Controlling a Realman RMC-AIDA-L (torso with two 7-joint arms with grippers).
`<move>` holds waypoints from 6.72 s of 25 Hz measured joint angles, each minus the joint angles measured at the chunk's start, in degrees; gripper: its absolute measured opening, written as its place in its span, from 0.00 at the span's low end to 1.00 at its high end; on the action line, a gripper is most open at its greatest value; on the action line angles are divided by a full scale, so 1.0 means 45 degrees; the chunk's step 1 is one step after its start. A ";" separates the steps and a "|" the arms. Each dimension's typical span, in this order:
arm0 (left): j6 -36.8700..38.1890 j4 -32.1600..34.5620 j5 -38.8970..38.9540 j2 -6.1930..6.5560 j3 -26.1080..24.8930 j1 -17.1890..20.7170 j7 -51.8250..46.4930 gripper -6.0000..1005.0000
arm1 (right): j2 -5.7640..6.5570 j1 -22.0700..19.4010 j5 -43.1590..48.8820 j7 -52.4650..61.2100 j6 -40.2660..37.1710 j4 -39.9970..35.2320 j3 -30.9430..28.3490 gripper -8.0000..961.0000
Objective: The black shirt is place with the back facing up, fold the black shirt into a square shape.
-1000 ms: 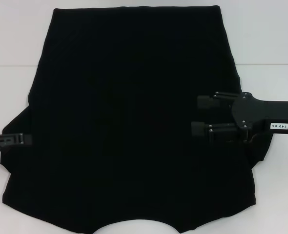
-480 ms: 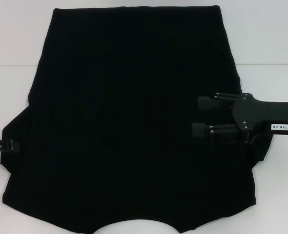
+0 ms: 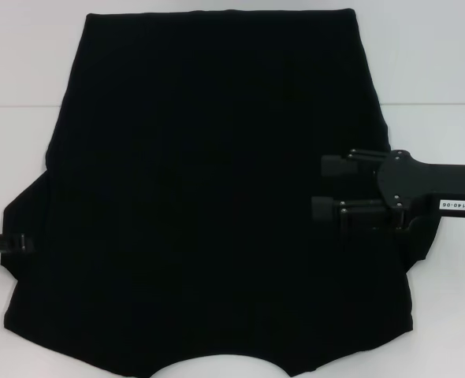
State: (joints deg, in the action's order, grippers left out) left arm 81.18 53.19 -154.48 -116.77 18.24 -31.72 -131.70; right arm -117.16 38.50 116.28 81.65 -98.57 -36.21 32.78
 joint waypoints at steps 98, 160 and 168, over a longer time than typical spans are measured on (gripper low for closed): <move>-0.1540 -0.0668 0.2255 -0.0108 -0.3037 0.1247 0.1296 0.01 | -0.0136 -0.0196 -0.1196 -0.0018 0.0597 0.0042 -0.0086 0.92; 0.2831 -0.2344 0.8219 -0.0632 -0.0150 0.0287 0.6500 0.50 | 0.0858 -0.0719 -0.1650 0.2887 0.2525 -0.0025 -0.0561 0.92; 0.4100 -0.3570 0.8250 -0.0830 0.0291 0.0212 1.0451 0.86 | 0.1640 -0.0304 0.0580 0.7338 0.4284 -0.0222 -0.0324 0.92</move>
State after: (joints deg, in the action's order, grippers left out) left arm 99.63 37.13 -117.36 -120.51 19.55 -30.77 -84.67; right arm -109.78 37.13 118.89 114.67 -79.29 -37.21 31.33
